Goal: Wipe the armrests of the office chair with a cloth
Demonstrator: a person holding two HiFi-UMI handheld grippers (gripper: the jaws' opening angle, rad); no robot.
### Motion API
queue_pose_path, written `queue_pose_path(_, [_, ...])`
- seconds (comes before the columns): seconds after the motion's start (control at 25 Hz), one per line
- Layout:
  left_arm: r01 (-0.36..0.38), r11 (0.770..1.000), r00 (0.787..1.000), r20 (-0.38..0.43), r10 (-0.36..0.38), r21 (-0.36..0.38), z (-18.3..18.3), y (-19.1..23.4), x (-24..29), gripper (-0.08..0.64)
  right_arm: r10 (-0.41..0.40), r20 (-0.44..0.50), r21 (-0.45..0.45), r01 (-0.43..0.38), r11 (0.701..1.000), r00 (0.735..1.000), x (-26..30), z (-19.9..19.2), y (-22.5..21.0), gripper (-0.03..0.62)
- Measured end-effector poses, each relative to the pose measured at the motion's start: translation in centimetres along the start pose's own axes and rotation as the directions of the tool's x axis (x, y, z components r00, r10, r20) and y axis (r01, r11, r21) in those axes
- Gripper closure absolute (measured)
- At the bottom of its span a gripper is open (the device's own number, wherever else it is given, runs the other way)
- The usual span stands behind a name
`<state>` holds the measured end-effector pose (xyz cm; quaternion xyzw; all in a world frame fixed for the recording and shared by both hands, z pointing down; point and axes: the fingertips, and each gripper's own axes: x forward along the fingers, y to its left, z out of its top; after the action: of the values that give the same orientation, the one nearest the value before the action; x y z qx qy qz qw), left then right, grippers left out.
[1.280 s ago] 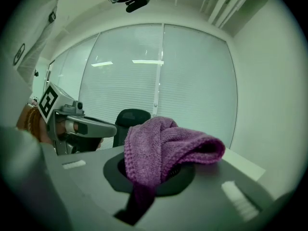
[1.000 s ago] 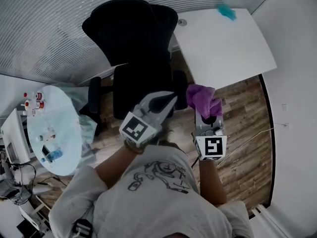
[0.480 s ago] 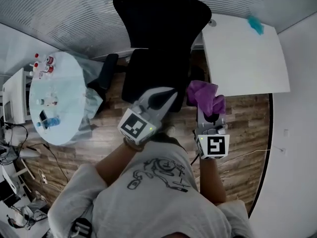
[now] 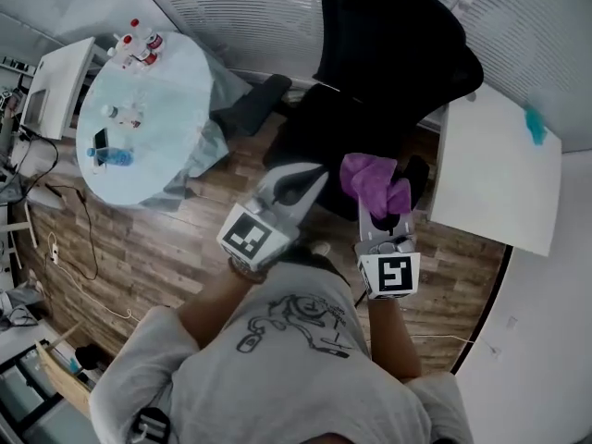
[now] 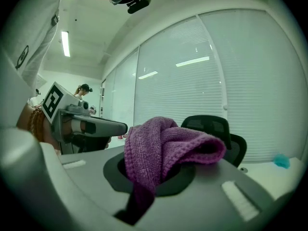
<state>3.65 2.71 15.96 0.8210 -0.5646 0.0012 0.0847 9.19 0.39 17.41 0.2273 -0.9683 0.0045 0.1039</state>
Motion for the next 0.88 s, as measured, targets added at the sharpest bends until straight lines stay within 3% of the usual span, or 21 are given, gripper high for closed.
queue_pose_path(0.32, [-0.143, 0.99, 0.989, 0.019, 0.143, -0.004, 0.5, 7.4, -6.7, 0.56, 0.155, 0.004, -0.049, -0.154, 0.987, 0.988, 6.9, 1.8, 7.2, 0.561])
queue_pose_path(0.88, [-0.173, 0.984, 0.983, 0.048, 0.175, -0.043, 1.4, 19.4, -11.9, 0.56, 0.187, -0.016, -0.082, -0.188, 0.979, 0.982, 18.1, 4.3, 13.4, 0.561])
